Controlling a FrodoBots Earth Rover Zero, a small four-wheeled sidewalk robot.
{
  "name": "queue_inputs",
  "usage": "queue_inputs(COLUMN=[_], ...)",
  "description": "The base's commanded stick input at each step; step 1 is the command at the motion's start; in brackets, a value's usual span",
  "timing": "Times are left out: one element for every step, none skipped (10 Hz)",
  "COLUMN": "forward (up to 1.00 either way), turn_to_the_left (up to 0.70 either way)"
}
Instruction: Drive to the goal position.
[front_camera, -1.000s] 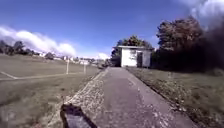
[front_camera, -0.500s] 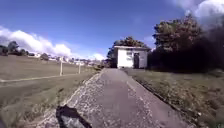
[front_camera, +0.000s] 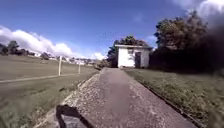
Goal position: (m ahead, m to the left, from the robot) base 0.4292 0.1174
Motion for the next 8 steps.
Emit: queue_inputs(forward=[1.00,1.00,1.00,1.00,1.00,1.00,1.00,1.00], turn_to_the_left=[0.00,0.00,0.00,0.00,0.00,0.00,0.00,0.00])
